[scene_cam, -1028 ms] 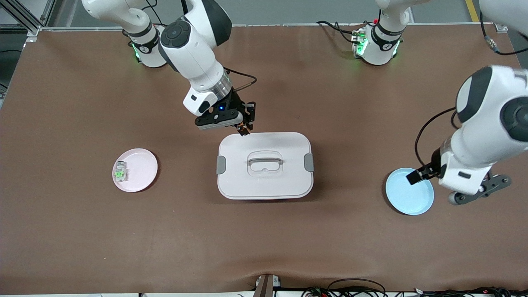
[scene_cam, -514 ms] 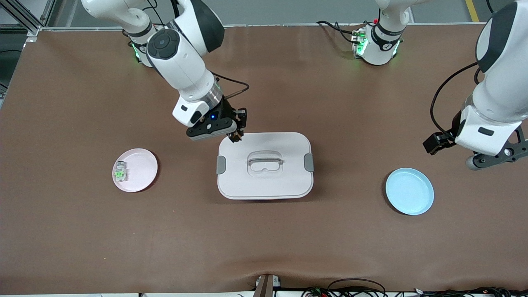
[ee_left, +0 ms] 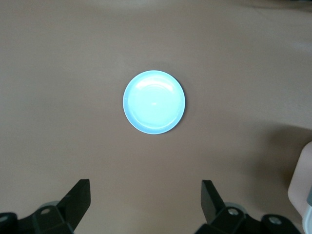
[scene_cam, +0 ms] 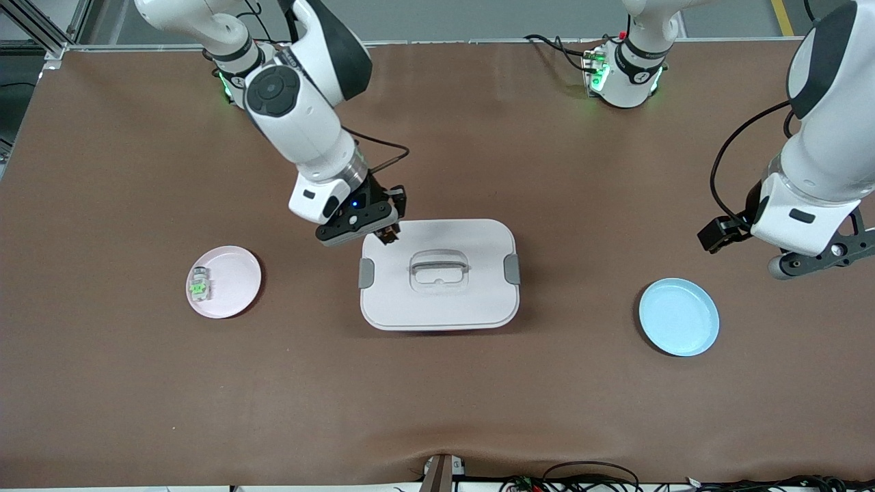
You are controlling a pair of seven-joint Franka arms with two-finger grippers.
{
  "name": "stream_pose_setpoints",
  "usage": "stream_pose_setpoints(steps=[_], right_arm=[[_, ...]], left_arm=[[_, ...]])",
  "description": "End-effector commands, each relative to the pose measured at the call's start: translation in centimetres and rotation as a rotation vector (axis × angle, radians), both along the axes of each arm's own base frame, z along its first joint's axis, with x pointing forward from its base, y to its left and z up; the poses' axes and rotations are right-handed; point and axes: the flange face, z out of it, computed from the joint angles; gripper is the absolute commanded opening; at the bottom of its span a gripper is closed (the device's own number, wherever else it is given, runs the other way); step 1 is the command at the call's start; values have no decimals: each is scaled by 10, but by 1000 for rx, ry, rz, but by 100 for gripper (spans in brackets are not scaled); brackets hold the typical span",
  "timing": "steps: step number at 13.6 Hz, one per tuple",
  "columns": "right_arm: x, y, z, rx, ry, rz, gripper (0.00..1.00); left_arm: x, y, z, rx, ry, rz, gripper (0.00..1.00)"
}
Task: Transfer orange switch to right arm and place
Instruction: 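Move the right gripper with the switch over the pink plate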
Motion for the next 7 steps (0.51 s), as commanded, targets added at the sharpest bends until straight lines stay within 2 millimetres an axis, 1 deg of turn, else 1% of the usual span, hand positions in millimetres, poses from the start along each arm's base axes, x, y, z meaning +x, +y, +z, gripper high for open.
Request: stream_pose_setpoints(steps=[1, 2, 3, 4, 6, 7], right_arm=[[23, -47, 7, -99, -25, 206, 0], [31, -69, 6, -154, -26, 291, 0], [36, -90, 6, -192, -16, 367, 0], [41, -107, 6, -228, -24, 441, 0], [54, -148, 4, -296, -22, 569, 0], [59, -167, 2, -316, -21, 621, 0]], left_arm=[[-5, 3, 4, -9, 12, -9, 100], [-5, 3, 5, -10, 11, -9, 100], [-5, 6, 5, -10, 11, -5, 100], [-3, 16, 5, -12, 11, 9, 100], [-3, 18, 5, -11, 11, 12, 100], [-5, 18, 8, -11, 6, 11, 100]])
